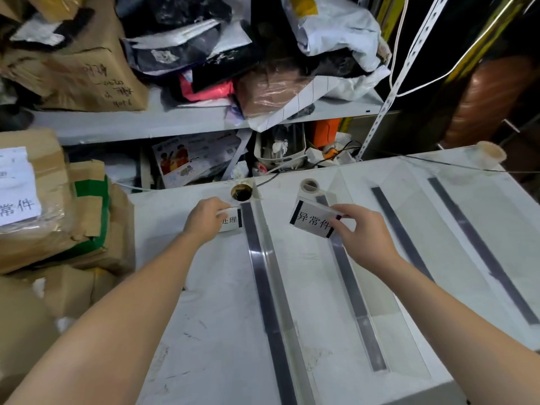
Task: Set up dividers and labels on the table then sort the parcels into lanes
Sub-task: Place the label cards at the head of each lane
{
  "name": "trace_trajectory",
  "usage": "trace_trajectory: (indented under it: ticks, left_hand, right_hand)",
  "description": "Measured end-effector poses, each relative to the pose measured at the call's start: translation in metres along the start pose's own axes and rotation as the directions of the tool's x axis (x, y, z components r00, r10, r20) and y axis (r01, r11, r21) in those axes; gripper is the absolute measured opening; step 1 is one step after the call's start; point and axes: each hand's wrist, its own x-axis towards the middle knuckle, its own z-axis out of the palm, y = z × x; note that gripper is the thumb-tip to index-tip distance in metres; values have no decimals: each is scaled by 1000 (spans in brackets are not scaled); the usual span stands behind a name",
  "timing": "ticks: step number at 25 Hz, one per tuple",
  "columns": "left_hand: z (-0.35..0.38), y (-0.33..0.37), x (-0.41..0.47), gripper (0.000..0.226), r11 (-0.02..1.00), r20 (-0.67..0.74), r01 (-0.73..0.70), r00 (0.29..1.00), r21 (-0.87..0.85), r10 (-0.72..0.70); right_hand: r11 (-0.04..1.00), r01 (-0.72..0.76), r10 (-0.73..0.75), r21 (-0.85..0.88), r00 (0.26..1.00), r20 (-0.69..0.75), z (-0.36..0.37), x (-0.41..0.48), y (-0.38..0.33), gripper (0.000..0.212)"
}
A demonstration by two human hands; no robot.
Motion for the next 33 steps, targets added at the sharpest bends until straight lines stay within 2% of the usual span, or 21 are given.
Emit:
trace_trajectory:
  ticks: [7, 12, 15, 18, 22, 24, 28, 33]
  left_hand:
    - [7, -11, 6, 23, 1000, 40, 20, 999, 23, -21]
    - [-7, 7, -2, 36, 998, -3, 46, 999, 50, -46]
    - [-26, 35, -3, 41, 982, -53, 41, 998, 186, -31]
    - [-49, 73, -4, 45, 960, -66, 41, 998, 276, -23]
    - [-55, 131, -15, 27, 932, -38, -24, 998, 361, 41]
    - [-46, 166, -21, 27, 906, -30, -35, 998, 422, 53]
    - [-14, 241, -30, 45, 820, -47, -58, 994, 569, 102]
    - [31, 333, -37, 43, 820, -126, 11, 989, 572, 74]
  right_hand:
    - [1000, -2, 2, -17, 1000, 29, -1, 7, 6, 28]
    - [1000, -1, 3, -25, 998, 67, -3, 6, 6, 30]
    - [1000, 11, -9, -25, 997, 76, -14, 2, 6, 29]
    - [999, 40, -38, -24, 997, 62, -28, 2, 10, 28]
    - [995, 95, -93, -38, 995, 42, -64, 11, 31, 29]
    - [991, 121, -119, -60, 992, 32, -90, 19, 52, 28]
    - [986, 160, -159, -54, 987, 12, -142, 36, 99, 30]
    - [977, 213, -212, -21, 977, 24, -204, 46, 157, 33]
